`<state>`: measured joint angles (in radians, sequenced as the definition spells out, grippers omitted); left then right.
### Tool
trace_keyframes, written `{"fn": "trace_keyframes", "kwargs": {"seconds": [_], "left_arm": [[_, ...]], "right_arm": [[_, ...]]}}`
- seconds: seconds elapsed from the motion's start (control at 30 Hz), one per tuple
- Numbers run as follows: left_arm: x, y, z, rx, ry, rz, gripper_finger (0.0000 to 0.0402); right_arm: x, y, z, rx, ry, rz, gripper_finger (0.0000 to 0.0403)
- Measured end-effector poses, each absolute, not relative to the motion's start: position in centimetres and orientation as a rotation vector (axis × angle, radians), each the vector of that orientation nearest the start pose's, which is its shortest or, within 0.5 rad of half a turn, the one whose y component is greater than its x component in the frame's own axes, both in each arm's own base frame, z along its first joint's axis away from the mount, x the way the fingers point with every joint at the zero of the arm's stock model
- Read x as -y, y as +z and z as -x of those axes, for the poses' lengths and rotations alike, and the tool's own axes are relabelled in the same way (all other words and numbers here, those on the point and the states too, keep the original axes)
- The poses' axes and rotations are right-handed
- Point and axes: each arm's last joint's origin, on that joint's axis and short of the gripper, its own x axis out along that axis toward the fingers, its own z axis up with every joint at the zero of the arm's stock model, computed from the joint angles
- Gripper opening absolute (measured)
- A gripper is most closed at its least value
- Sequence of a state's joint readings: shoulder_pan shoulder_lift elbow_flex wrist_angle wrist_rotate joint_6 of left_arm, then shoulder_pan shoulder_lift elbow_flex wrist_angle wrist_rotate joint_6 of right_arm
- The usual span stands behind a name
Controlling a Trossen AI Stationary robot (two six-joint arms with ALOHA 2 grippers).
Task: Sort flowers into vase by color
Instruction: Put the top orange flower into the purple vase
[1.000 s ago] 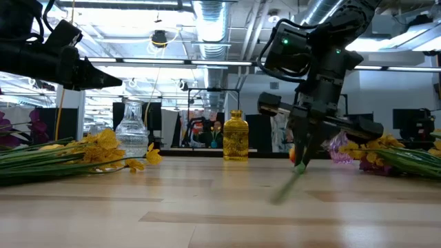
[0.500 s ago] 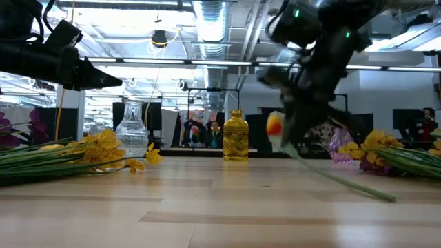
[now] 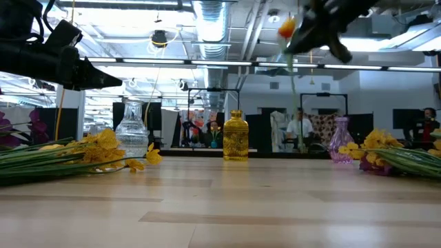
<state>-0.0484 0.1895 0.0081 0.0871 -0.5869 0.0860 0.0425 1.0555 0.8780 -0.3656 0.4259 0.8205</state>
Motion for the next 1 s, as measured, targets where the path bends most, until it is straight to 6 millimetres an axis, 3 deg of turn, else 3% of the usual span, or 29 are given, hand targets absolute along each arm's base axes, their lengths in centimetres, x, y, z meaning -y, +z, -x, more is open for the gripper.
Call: {"fn": "trace_keyframes", "kwargs": {"seconds": [0.2,0.47,0.77,1.0], "left_arm": [[-1.1,15.9,-10.5,-0.114,0.534,-0.114,0.0000],[-1.1,15.9,-10.5,-0.114,0.534,-0.114,0.0000],[-1.1,15.9,-10.5,-0.114,0.534,-0.114,0.0000],[-1.1,15.9,-10.5,-0.114,0.534,-0.114,0.0000]], "right_arm": [[0.7,33.0,-18.8,-0.231,-0.572,-0.421,0.0037],[1.6,35.2,-15.2,-0.144,-0.694,-0.168,0.0037],[3.1,36.4,-12.3,-0.124,-0.849,0.011,0.0037],[4.1,36.5,-11.5,-0.150,-0.980,0.056,0.0038]]}}
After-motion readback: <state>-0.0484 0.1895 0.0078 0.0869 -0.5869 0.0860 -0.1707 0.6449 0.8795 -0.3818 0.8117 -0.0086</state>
